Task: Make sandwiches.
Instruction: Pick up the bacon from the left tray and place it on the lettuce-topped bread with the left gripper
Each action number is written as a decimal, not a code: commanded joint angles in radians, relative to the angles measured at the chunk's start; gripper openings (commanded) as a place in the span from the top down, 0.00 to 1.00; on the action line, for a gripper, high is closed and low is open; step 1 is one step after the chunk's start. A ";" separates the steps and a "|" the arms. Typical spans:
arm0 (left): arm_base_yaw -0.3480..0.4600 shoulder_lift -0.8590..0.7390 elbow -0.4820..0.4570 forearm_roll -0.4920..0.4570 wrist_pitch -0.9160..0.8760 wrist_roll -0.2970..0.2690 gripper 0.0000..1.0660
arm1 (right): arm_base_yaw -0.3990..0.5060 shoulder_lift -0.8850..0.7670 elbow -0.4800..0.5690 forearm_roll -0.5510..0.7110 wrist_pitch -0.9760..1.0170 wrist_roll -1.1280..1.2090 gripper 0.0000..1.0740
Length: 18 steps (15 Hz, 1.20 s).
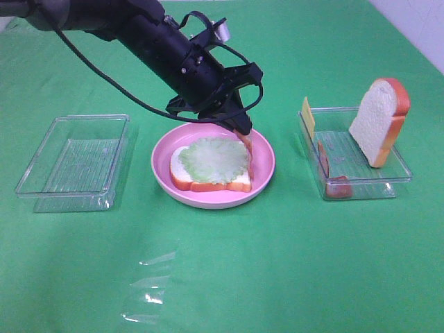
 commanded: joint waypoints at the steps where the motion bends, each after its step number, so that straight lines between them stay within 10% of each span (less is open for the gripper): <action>1: -0.004 0.006 -0.004 0.077 -0.034 0.002 1.00 | 0.000 -0.027 0.002 0.001 -0.007 -0.009 0.09; 13: 0.002 0.006 -0.004 0.482 -0.023 -0.122 1.00 | 0.000 -0.027 0.002 0.001 -0.007 -0.009 0.09; 18: 0.002 0.006 -0.004 0.514 -0.025 -0.140 1.00 | 0.000 -0.027 0.002 0.001 -0.007 -0.009 0.09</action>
